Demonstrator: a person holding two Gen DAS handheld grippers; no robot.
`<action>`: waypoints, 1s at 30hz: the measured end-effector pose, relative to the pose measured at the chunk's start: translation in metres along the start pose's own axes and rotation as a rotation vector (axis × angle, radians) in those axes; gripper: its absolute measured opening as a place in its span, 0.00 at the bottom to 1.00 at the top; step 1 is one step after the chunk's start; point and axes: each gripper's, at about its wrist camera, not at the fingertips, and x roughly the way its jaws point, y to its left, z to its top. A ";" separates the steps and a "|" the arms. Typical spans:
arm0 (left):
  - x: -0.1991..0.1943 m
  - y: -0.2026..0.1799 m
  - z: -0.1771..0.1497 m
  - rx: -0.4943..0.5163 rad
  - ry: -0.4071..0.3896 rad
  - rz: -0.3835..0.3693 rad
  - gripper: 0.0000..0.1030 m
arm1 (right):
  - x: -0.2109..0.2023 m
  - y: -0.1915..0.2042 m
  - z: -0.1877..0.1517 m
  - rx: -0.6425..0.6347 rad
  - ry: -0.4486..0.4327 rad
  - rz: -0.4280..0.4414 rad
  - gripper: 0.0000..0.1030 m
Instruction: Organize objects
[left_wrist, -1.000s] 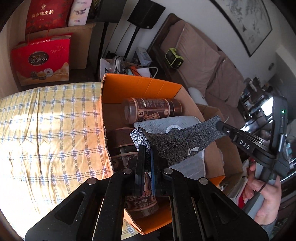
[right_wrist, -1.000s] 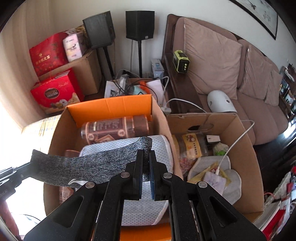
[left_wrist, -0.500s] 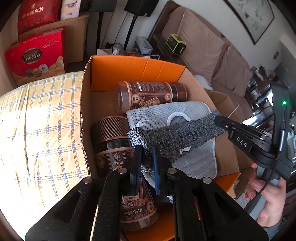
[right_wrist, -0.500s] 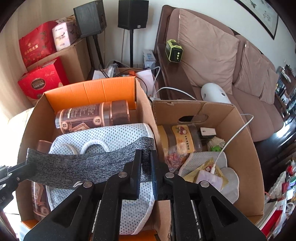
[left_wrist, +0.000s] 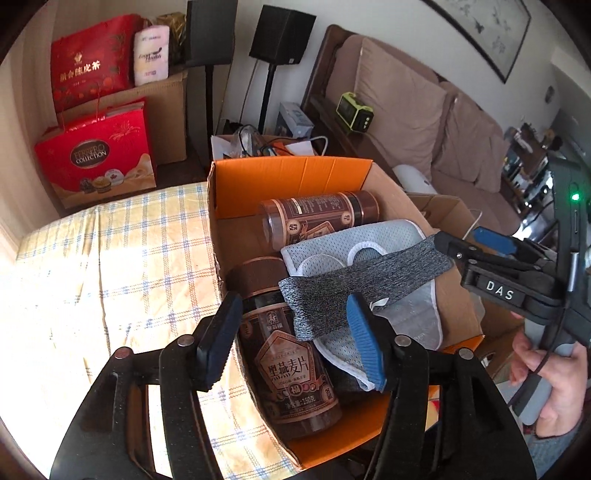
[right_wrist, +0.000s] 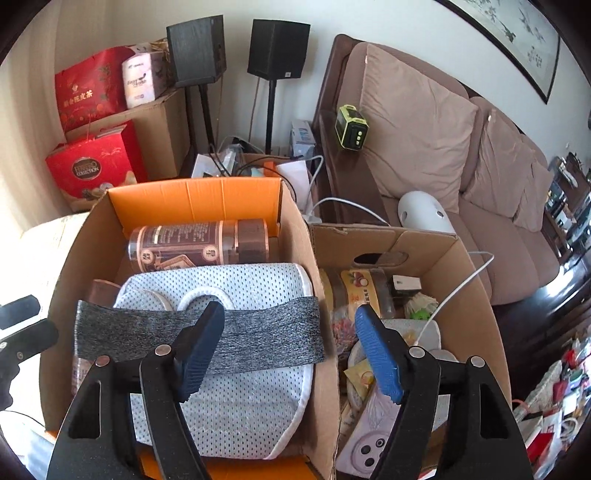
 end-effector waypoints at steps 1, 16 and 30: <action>-0.005 0.002 -0.001 0.009 -0.014 0.009 0.69 | -0.005 0.000 0.001 0.006 -0.010 0.010 0.73; -0.050 0.051 -0.029 -0.066 -0.086 0.082 0.92 | -0.042 0.044 -0.029 0.008 -0.091 0.127 0.87; -0.085 0.086 -0.080 -0.091 -0.173 0.177 1.00 | -0.062 0.084 -0.063 -0.012 -0.157 0.153 0.99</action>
